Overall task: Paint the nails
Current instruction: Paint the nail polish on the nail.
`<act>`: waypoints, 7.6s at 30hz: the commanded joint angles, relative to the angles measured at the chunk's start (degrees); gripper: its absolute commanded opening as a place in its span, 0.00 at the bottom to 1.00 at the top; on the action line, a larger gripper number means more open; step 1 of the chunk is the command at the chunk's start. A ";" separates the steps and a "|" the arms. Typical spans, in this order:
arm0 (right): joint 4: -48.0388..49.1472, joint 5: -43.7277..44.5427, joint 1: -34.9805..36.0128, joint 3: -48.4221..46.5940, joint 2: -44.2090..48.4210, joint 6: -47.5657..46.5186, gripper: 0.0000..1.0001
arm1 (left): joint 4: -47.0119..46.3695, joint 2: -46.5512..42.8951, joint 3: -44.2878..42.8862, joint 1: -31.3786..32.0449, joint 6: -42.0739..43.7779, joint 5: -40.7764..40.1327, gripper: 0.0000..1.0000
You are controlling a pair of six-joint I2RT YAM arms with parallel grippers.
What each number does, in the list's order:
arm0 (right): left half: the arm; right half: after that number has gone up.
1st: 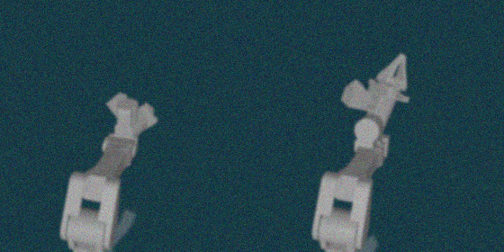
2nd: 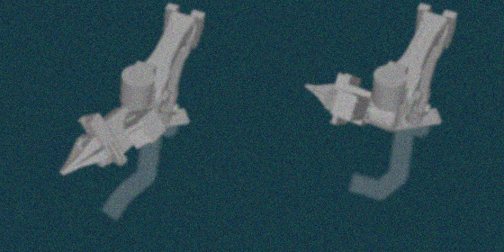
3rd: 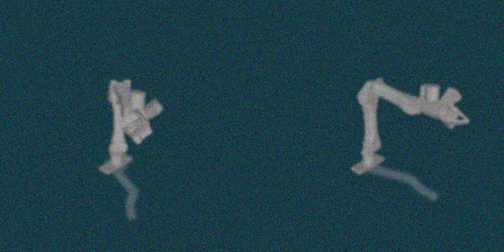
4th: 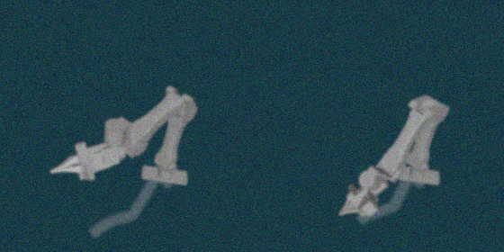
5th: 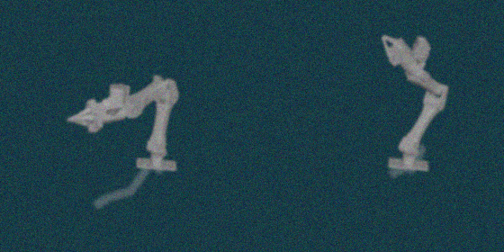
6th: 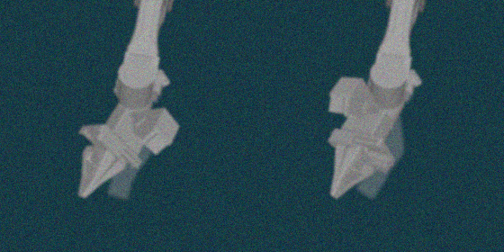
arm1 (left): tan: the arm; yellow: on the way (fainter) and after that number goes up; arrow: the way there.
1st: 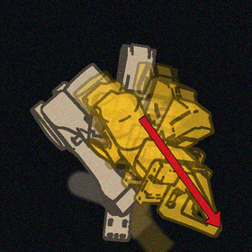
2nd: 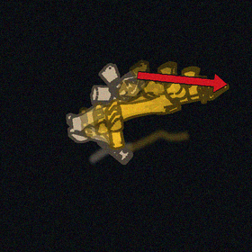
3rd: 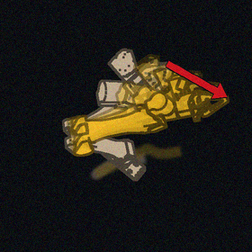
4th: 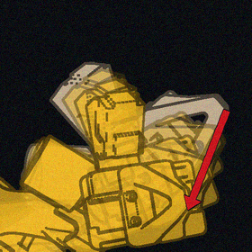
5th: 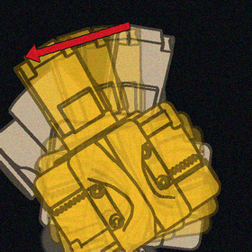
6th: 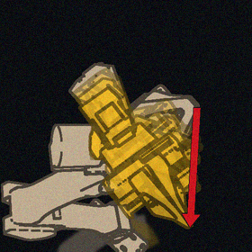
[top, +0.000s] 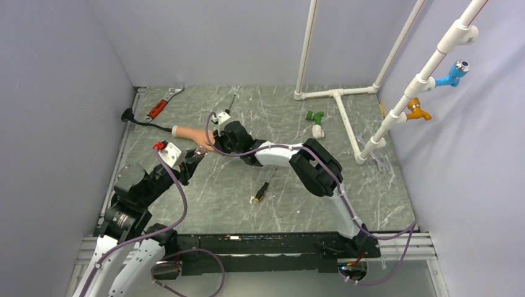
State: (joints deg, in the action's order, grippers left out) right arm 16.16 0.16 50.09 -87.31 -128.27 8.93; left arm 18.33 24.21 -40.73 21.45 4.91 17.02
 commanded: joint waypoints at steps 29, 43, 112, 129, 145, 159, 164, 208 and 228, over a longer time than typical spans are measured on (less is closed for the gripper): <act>0.29 4.12 1.55 -4.01 2.28 -4.88 0.00 | -1.93 0.53 -1.19 -0.18 -0.42 -0.39 0.00; -0.23 5.40 1.95 -6.33 0.50 -5.84 0.00 | -1.89 0.79 -1.14 -0.18 -0.34 -0.67 0.00; -0.40 4.18 2.23 -6.31 0.56 -6.27 0.00 | -2.02 1.85 -1.26 -0.23 -0.64 0.42 0.00; -0.46 2.74 2.27 -6.42 -0.36 -4.80 0.00 | -1.89 1.30 -1.26 -0.19 -0.44 -0.21 0.00; 1.05 4.41 2.28 -2.37 0.01 -5.09 0.00 | -1.79 1.38 -1.33 -0.27 -0.31 -0.49 0.00; 1.50 7.89 2.29 -0.29 2.59 -7.81 0.00 | -1.73 1.51 -1.36 -0.28 -0.33 -0.61 0.00; 1.91 8.96 2.19 0.15 3.40 -8.12 0.00 | -1.76 1.54 -1.21 -0.31 -0.36 -0.40 0.00; 2.44 6.34 3.84 -7.12 -1.85 -4.12 0.00 | -1.71 1.91 -1.25 -0.32 -0.24 -1.11 0.00; 3.67 8.10 3.26 -4.16 -0.41 -4.52 0.00 | -1.66 2.21 -1.24 -0.27 -0.20 -0.98 0.00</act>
State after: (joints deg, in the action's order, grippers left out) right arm 16.12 7.31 52.77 -91.92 -129.78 4.84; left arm 18.50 25.78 -40.73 21.30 4.91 16.03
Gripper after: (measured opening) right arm 0.182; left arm 0.246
